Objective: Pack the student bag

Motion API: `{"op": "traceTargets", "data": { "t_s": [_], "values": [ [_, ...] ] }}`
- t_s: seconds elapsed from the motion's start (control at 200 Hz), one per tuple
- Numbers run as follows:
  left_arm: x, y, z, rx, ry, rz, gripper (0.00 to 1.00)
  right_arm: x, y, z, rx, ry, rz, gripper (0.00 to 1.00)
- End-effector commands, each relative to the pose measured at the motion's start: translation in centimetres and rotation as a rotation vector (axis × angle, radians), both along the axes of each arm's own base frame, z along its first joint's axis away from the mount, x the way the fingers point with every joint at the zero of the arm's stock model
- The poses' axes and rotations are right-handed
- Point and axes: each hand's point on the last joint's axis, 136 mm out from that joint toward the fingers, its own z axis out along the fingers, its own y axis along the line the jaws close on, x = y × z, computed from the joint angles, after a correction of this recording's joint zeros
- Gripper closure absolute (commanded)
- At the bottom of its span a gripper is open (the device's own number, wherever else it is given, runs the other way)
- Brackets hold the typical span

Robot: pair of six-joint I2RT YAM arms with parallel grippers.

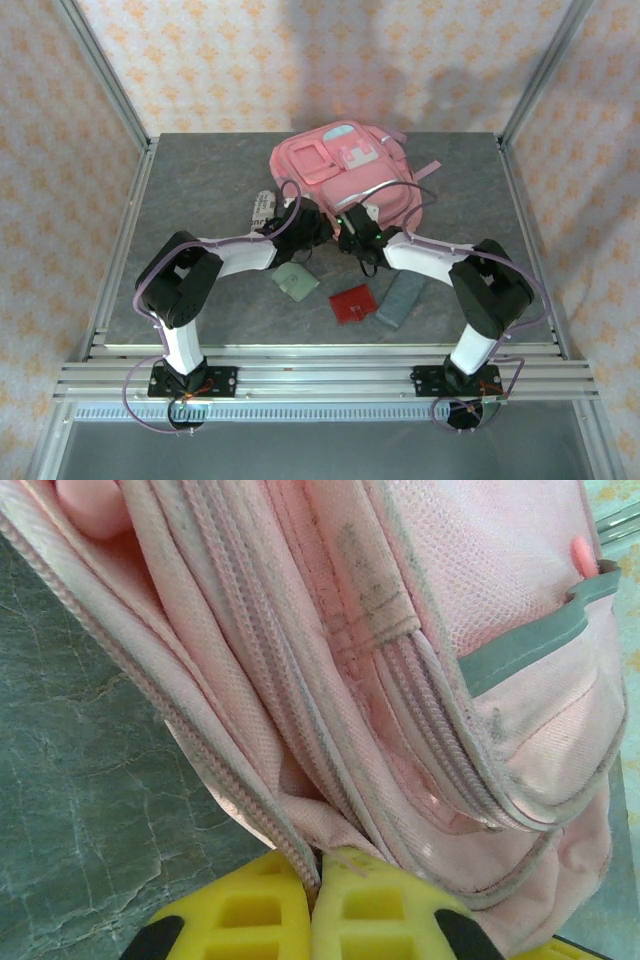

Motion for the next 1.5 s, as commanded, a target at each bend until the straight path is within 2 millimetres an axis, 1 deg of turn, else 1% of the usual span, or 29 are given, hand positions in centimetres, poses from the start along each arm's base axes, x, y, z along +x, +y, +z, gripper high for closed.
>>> {"op": "traceTargets", "data": {
  "t_s": [0.0, 0.07, 0.095, 0.145, 0.185, 0.24, 0.315, 0.34, 0.445, 0.506, 0.601, 0.666, 0.726, 0.811, 0.896, 0.976, 1.006, 1.041, 1.091, 1.121, 1.196, 1.256, 1.356, 1.457, 1.492],
  "values": [
    [1.2, -2.5, 5.9, -0.117, -0.128, -0.037, 1.00, 0.0, -1.6, -1.5, -0.088, 0.006, -0.030, 0.86],
    [1.4, -2.5, 6.0, -0.115, -0.132, -0.033, 1.00, -0.1, -1.7, -1.9, -0.093, 0.016, -0.027, 0.95],
    [1.5, -2.4, 6.0, -0.113, -0.133, -0.032, 1.00, -0.2, -1.7, -2.0, -0.091, 0.021, -0.025, 0.97],
    [1.6, -2.2, 6.0, -0.105, -0.134, -0.025, 1.00, -0.5, -1.7, -2.3, -0.092, 0.034, -0.025, 0.97],
    [1.7, -2.1, 6.0, -0.103, -0.135, -0.021, 1.00, -0.8, -1.9, -2.5, -0.094, 0.043, -0.022, 0.94],
    [1.7, -1.9, 6.0, -0.102, -0.136, -0.016, 1.00, -1.3, -2.3, -2.6, -0.099, 0.049, -0.026, 0.82],
    [1.7, -1.8, 6.0, -0.100, -0.135, -0.017, 1.00, -1.8, -2.8, -2.8, -0.108, 0.051, -0.025, 0.80],
    [1.8, -1.8, 6.0, -0.101, -0.136, -0.015, 1.00, -2.0, -3.0, -3.0, -0.113, 0.054, -0.026, 0.82],
    [1.8, -1.7, 6.1, -0.100, -0.137, -0.015, 1.00, -2.3, -3.2, -3.4, -0.117, 0.056, -0.016, 1.00],
    [1.9, -1.7, 6.1, -0.099, -0.138, -0.014, 1.00, -2.3, -3.3, -3.2, -0.121, 0.046, -0.018, 1.00],
    [1.9, -1.5, 5.8, -0.087, -0.135, -0.014, 1.00, -1.8, -4.0, -2.0, -0.149, 0.008, -0.038, 1.00],
    [1.9, -1.0, 5.5, -0.065, -0.131, -0.007, 1.00, -1.5, -5.1, -1.1, -0.167, -0.014, -0.061, 1.00],
    [1.9, 0.0, 4.9, -0.035, -0.127, 0.004, 1.00, -1.6, -6.6, -0.8, -0.172, -0.008, -0.084, 1.00],
    [2.0, 1.8, 4.1, -0.008, -0.114, 0.026, 1.00, -2.0, -9.4, -1.0, -0.201, 0.012, -0.132, 1.00],
    [2.1, 3.4, 3.5, 0.009, -0.107, 0.046, 1.00, -2.5, -13.0, -1.3, -0.221, 0.028, -0.200, 1.00],
    [2.2, 4.2, 3.2, 0.025, -0.105, 0.046, 1.00, -2.9, -15.7, -1.2, -0.216, 0.032, -0.259, 1.00],
    [2.4, 4.2, 3.2, 0.033, -0.106, 0.043, 1.00, -2.9, -16.3, -1.0, -0.212, 0.027, -0.270, 1.00],
    [2.5, 4.1, 3.2, 0.041, -0.108, 0.036, 1.00, -2.9, -16.5, -0.5, -0.208, 0.012, -0.271, 1.00],
    [2.9, 3.7, 3.3, 0.048, -0.111, 0.017, 1.00, -2.8, -16.0, 0.2, -0.184, -0.010, -0.251, 1.00],
    [3.2, 3.4, 3.4, 0.051, -0.114, 0.006, 1.00, -2.7, -15.3, 0.5, -0.153, -0.019, -0.223, 1.00],
    [4.2, 2.9, 3.8, 0.072, -0.126, -0.009, 1.00, -2.8, -13.2, 1.1, -0.104, -0.039, -0.157, 1.00],
    [5.2, 3.0, 4.1, 0.105, -0.137, -0.010, 1.00, -3.1, -10.9, 1.4, -0.083, -0.049, -0.091, 1.00],
    [7.3, 4.5, 5.0, 0.147, -0.149, 0.030, 1.00, -3.7, -6.8, 1.7, -0.010, -0.043, 0.005, 1.00],
    [9.5, 7.0, 6.4, 0.175, -0.168, 0.093, 1.00, -3.9, -2.5, 2.5, 0.079, -0.060, 0.090, 1.00],
    [10.0, 7.8, 6.9, 0.180, -0.173, 0.113, 0.92, -3.9, -0.9, 3.0, 0.117, -0.072, 0.118, 1.00]
  ]
}}
